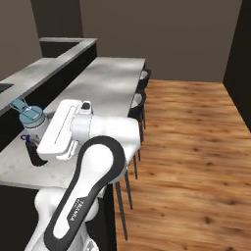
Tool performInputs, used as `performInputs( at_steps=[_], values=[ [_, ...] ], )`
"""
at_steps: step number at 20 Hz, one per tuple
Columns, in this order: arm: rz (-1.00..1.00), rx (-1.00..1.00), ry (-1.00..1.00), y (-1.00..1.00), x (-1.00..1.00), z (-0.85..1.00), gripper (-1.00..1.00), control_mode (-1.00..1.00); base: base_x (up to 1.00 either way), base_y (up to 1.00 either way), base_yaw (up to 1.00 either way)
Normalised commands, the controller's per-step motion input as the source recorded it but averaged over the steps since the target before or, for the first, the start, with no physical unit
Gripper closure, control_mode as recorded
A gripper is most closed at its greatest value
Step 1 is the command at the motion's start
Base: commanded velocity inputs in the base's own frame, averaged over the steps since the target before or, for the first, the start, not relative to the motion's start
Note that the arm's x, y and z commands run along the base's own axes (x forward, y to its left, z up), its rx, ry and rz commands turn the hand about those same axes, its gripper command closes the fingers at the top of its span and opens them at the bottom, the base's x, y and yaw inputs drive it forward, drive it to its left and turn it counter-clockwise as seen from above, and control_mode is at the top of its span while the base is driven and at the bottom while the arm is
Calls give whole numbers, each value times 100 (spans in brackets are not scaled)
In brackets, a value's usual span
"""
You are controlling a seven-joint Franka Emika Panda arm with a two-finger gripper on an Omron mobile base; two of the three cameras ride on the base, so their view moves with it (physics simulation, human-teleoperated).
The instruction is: Move the drinks to the dining counter.
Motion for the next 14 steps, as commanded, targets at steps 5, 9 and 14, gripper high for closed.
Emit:
performInputs(
  at_steps=[5, 9, 14],
  values=[
    [0, -4, 5, 14, 35, -33, 100, -100, 0, 0, 0],
    [0, -6, -5, 12, 27, -12, 100, -100, 0, 0, 0],
    [0, 0, -1, 7, 20, -38, 100, -100, 0, 0, 0]
  ],
)
